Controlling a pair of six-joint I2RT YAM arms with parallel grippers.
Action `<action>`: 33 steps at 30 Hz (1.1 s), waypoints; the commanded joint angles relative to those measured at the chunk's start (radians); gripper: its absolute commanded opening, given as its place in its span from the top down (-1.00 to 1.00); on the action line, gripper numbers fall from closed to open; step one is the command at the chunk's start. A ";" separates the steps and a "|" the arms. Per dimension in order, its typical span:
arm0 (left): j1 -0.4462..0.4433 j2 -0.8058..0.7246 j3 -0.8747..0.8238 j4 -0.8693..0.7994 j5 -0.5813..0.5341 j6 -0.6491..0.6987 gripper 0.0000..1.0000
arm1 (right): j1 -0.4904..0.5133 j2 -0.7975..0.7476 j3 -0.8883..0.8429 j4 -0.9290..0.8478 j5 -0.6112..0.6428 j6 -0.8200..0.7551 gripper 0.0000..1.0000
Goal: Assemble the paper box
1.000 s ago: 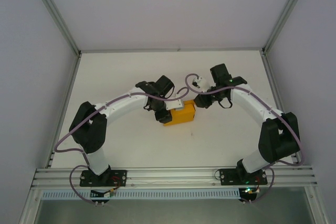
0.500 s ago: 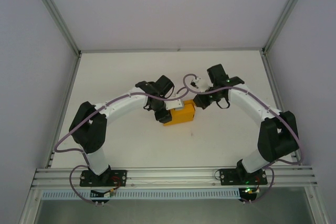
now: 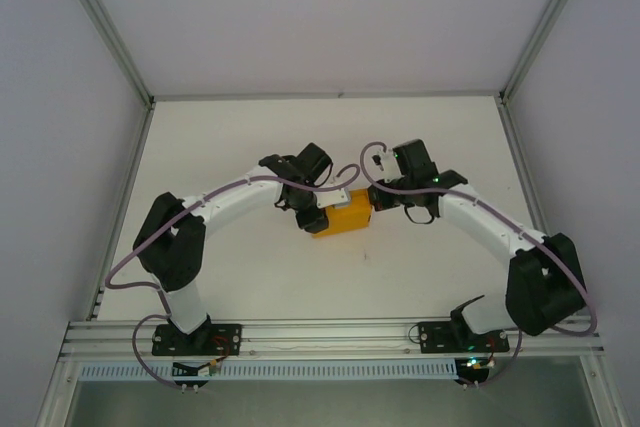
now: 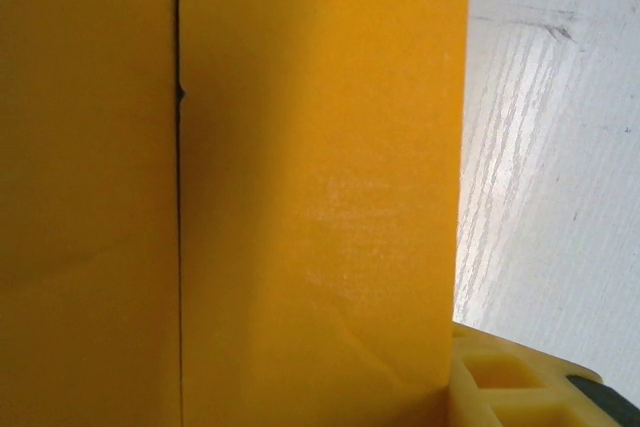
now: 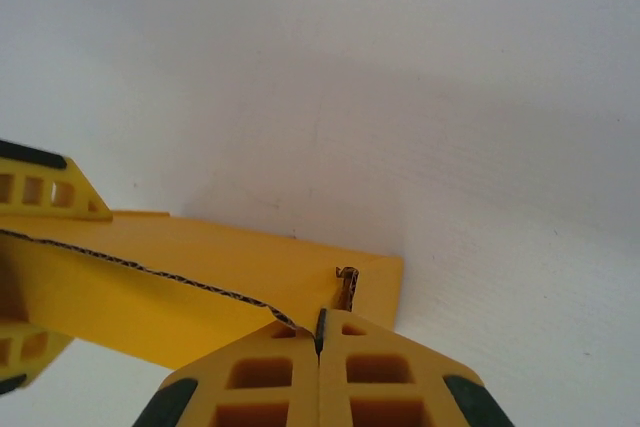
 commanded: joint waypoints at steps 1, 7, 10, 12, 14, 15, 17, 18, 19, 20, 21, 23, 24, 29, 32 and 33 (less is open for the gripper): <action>0.006 0.032 0.006 0.018 -0.014 -0.017 0.18 | 0.022 -0.006 -0.057 0.061 -0.011 0.097 1.00; 0.008 0.018 -0.013 0.053 -0.029 -0.027 0.09 | 0.083 -0.042 -0.200 0.209 0.138 -0.014 1.00; 0.013 0.016 -0.009 0.062 -0.029 -0.040 0.02 | 0.101 -0.042 -0.231 0.257 0.148 -0.024 1.00; 0.015 0.011 -0.006 0.067 -0.033 -0.048 -0.04 | 0.111 -0.041 -0.230 0.254 0.169 -0.034 1.00; 0.018 0.002 -0.009 0.080 -0.039 -0.062 -0.07 | 0.112 -0.037 -0.223 0.244 0.200 -0.022 1.00; 0.017 -0.003 -0.011 0.088 -0.044 -0.068 -0.19 | 0.113 -0.035 -0.219 0.236 0.207 -0.020 1.00; 0.019 -0.022 -0.015 0.105 -0.054 -0.090 -0.64 | 0.118 -0.037 -0.217 0.231 0.224 -0.006 1.00; 0.019 -0.031 -0.021 0.117 -0.065 -0.107 -0.98 | 0.122 -0.039 -0.215 0.227 0.227 0.000 1.00; 0.018 -0.043 -0.024 0.125 -0.072 -0.123 -1.00 | 0.128 -0.044 -0.215 0.228 0.239 0.009 1.00; 0.018 -0.060 -0.030 0.134 -0.078 -0.142 -1.00 | 0.133 -0.049 -0.215 0.224 0.247 0.011 1.00; 0.018 -0.078 -0.039 0.147 -0.085 -0.160 -1.00 | 0.140 -0.052 -0.212 0.218 0.264 0.015 1.00; 0.019 -0.123 -0.062 0.180 -0.111 -0.215 -1.00 | 0.157 -0.054 -0.204 0.200 0.308 0.031 1.00; 0.017 -0.147 -0.077 0.198 -0.128 -0.250 -1.00 | 0.165 -0.054 -0.202 0.192 0.321 0.033 1.00; 0.018 -0.305 -0.187 0.240 -0.217 -0.480 -1.00 | 0.197 -0.058 -0.204 0.185 0.357 0.054 1.00; 0.020 -0.398 -0.275 0.259 -0.247 -0.551 -0.95 | 0.211 -0.063 -0.205 0.185 0.367 0.051 1.00; 0.022 -0.416 -0.289 0.254 -0.252 -0.567 -0.81 | 0.213 -0.066 -0.205 0.185 0.367 0.047 1.00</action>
